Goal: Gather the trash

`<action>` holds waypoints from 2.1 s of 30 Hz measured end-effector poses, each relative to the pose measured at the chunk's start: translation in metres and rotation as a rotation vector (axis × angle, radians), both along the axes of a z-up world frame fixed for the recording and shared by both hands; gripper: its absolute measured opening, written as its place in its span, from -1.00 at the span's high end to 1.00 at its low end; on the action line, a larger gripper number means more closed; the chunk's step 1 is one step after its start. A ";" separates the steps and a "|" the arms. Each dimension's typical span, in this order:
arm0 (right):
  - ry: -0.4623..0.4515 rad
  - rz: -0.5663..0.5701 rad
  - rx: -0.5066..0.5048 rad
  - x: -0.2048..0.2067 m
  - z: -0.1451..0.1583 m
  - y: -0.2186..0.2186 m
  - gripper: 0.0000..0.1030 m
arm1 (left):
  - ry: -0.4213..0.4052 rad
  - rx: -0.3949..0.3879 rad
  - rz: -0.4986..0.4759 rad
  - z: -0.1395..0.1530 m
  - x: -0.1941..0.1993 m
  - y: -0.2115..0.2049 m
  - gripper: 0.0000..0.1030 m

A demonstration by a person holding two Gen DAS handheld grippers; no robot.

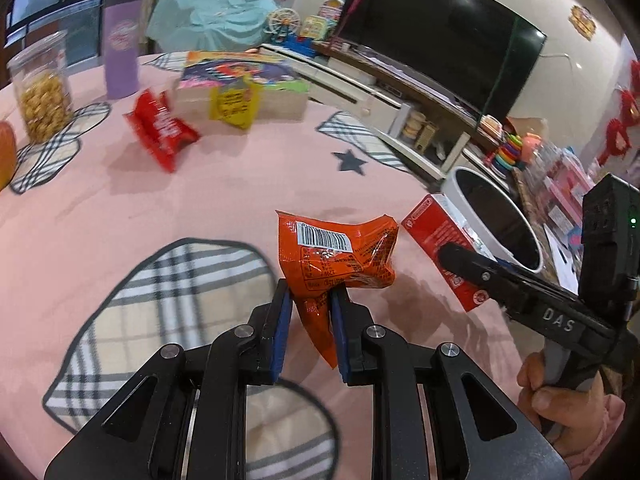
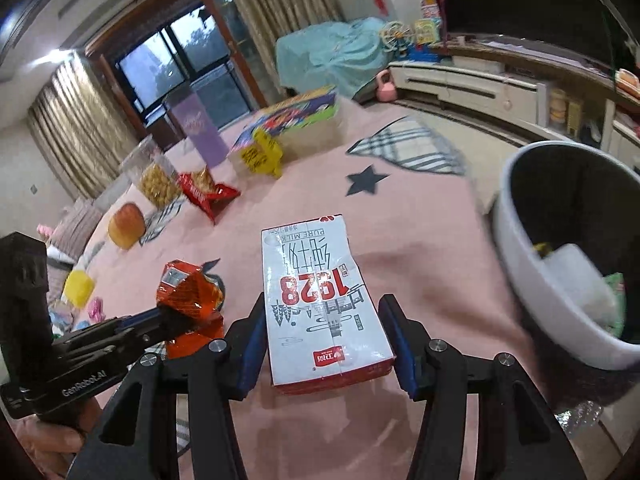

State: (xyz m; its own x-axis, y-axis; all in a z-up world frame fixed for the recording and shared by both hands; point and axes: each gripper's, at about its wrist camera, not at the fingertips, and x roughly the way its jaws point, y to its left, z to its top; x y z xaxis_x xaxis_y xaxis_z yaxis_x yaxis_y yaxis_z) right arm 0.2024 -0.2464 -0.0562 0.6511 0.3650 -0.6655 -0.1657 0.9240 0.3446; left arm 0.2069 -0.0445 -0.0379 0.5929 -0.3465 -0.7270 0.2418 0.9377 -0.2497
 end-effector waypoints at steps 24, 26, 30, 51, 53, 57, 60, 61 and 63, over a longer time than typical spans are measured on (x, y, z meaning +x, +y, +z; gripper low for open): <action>-0.041 -0.178 0.086 -0.043 0.021 -0.091 0.02 | -0.029 0.045 -0.188 0.016 -0.006 -0.103 0.65; -0.048 -0.182 0.091 -0.044 0.023 -0.096 0.02 | -0.033 0.051 -0.199 0.018 -0.006 -0.109 0.65; -0.056 -0.200 0.083 -0.045 0.027 -0.107 0.02 | -0.039 0.062 -0.219 0.021 -0.004 -0.123 0.65; -0.044 -0.318 0.067 -0.034 0.023 -0.173 0.02 | -0.060 0.131 -0.329 0.030 0.022 -0.204 0.65; -0.043 -0.320 0.066 -0.031 0.023 -0.176 0.02 | -0.062 0.139 -0.338 0.030 0.023 -0.210 0.65; -0.041 -0.320 0.061 -0.025 0.023 -0.179 0.02 | -0.061 0.150 -0.350 0.030 0.029 -0.221 0.65; -0.039 -0.322 0.055 -0.020 0.023 -0.182 0.02 | -0.058 0.156 -0.353 0.029 0.032 -0.225 0.65; -0.039 -0.323 0.053 -0.019 0.023 -0.183 0.02 | -0.059 0.160 -0.355 0.028 0.033 -0.227 0.65; -0.037 -0.322 0.050 -0.016 0.024 -0.184 0.02 | -0.062 0.170 -0.359 0.029 0.035 -0.231 0.65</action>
